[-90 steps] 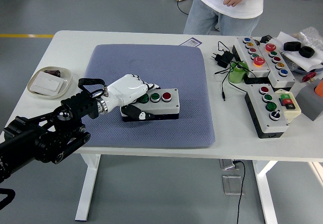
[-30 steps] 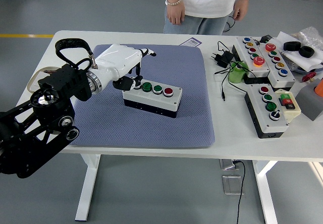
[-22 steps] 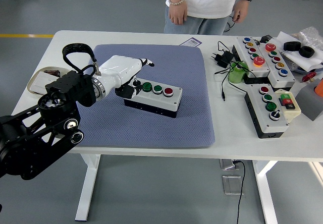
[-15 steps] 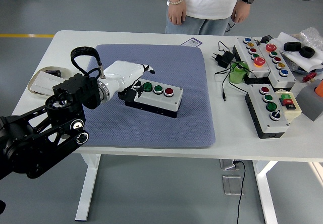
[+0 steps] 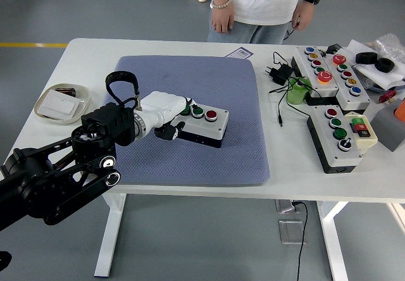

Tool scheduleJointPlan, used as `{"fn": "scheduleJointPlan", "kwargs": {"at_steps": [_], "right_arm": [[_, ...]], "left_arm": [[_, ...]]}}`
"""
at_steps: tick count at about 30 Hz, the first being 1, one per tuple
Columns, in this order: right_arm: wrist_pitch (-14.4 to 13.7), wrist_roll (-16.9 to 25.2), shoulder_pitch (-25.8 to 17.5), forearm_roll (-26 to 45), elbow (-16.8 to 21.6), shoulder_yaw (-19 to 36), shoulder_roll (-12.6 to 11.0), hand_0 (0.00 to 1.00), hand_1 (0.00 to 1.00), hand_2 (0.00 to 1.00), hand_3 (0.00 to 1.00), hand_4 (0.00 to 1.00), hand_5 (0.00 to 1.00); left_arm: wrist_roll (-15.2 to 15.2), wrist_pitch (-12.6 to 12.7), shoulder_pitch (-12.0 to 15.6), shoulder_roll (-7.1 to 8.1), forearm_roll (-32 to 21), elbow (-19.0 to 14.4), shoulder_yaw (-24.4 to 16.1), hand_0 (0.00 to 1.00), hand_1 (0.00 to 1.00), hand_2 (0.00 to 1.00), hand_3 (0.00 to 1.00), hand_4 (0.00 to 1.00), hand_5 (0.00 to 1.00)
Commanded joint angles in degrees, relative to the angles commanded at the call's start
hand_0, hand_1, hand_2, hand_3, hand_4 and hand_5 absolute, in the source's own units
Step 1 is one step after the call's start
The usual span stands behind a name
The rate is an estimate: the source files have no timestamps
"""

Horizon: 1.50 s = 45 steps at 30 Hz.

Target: Pick up the button,place it on the desk,press the button,press the button

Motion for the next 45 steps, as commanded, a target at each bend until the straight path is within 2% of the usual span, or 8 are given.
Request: {"fn": "scheduleJointPlan", "kwargs": {"at_steps": [21,34,39,45], "right_arm": [[0.01,0.20,0.33,0.26,0.00,0.06,-0.12,0.643,0.508,0.546,0.587,0.234,0.349],[0.04,0.23,0.11,0.38,0.00,-0.21,-0.22,0.643,0.507,0.547,0.588,0.234,0.348],[0.04,0.25,0.00,0.49,0.00,-0.28,-0.24,0.643,0.507,0.547,0.588,0.234,0.348],[0.04,0.18,-0.11,0.45,0.00,-0.30,-0.25,0.643,0.508,0.546,0.587,0.234,0.344]], "left_arm": [[0.39,-1.32,-1.89,-1.22,-0.09,1.55,1.84,0.031,0.002,0.031,0.828,0.389,0.002],[0.71,-2.74,-2.39,-1.79,0.32,4.73,3.69,0.031,0.002,0.031,0.827,0.385,0.002],[0.52,-1.27,-1.77,-1.79,0.69,4.35,2.72,0.031,0.002,0.031,0.827,0.385,0.002],[0.23,1.94,-1.63,-1.93,1.30,1.39,0.24,0.031,0.002,0.032,0.832,0.385,0.002]]}}
